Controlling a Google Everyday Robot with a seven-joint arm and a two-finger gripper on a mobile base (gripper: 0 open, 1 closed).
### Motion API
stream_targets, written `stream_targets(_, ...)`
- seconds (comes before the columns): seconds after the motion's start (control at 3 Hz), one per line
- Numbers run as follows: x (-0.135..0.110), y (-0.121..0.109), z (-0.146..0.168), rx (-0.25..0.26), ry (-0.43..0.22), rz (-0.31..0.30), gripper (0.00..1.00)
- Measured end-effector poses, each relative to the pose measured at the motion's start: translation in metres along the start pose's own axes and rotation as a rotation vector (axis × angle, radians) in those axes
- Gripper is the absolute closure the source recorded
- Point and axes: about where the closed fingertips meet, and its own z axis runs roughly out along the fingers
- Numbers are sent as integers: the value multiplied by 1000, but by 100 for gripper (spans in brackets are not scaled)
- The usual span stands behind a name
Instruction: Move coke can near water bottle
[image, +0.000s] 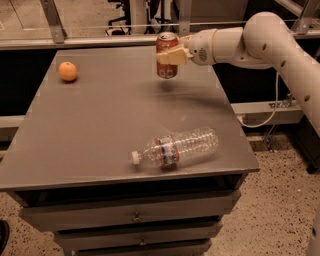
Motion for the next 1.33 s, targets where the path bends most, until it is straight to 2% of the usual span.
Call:
stream_targets(0.33, 11, 31, -44, -45, 17, -15, 100)
stream_targets(0.67, 24, 51, -85, -54, 34, -14, 100)
stream_targets(1.33, 62, 69, -141, -59, 46, 50, 100)
